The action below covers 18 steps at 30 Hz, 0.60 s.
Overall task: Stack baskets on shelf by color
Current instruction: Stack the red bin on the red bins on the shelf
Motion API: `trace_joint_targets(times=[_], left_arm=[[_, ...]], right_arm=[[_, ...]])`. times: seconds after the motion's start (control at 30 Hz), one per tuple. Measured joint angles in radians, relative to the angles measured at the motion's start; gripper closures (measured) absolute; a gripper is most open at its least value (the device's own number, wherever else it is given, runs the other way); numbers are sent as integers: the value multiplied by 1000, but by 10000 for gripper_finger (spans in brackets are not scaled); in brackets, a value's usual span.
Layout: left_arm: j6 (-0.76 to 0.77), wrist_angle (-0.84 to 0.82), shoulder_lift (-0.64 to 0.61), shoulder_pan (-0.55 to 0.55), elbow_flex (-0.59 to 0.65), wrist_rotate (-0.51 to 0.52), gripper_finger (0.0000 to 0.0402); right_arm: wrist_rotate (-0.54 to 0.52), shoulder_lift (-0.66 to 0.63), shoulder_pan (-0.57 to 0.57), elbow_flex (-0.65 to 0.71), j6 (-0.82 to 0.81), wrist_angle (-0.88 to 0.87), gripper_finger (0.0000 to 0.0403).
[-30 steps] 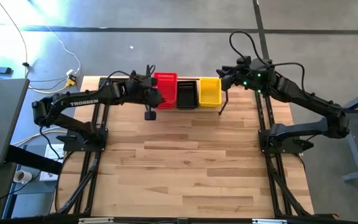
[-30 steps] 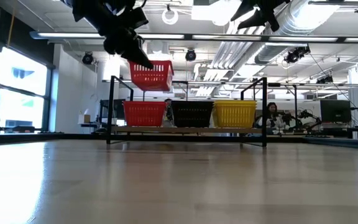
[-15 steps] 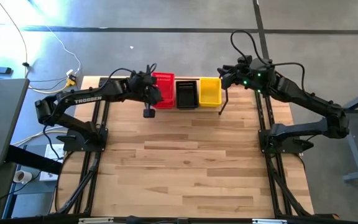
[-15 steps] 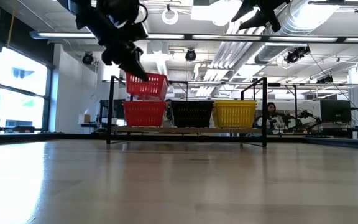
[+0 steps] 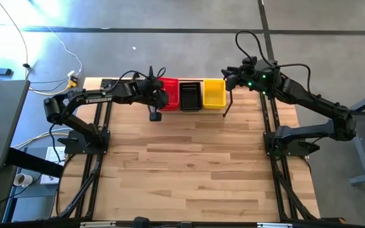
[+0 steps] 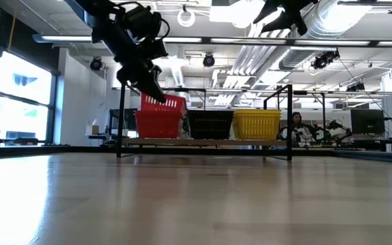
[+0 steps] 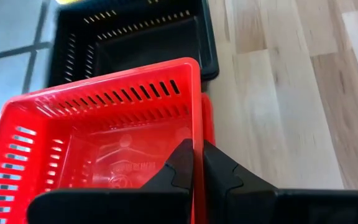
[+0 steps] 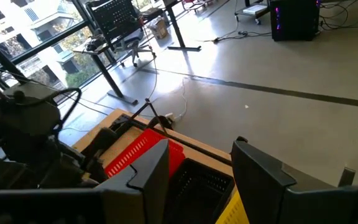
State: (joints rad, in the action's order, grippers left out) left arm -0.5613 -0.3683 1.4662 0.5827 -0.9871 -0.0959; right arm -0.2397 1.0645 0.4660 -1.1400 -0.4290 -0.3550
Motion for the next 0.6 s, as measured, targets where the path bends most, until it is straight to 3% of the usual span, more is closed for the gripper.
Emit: trace_joint_targets(times=[0.33,0.6], left_arm=[[0,0,26,1,0,19,398],[-2,-1,26,15,0,41,367]], right_arm=[[1,0,-3,0,-16,-2,245],[2,0,-3,0,-17,-2,245]])
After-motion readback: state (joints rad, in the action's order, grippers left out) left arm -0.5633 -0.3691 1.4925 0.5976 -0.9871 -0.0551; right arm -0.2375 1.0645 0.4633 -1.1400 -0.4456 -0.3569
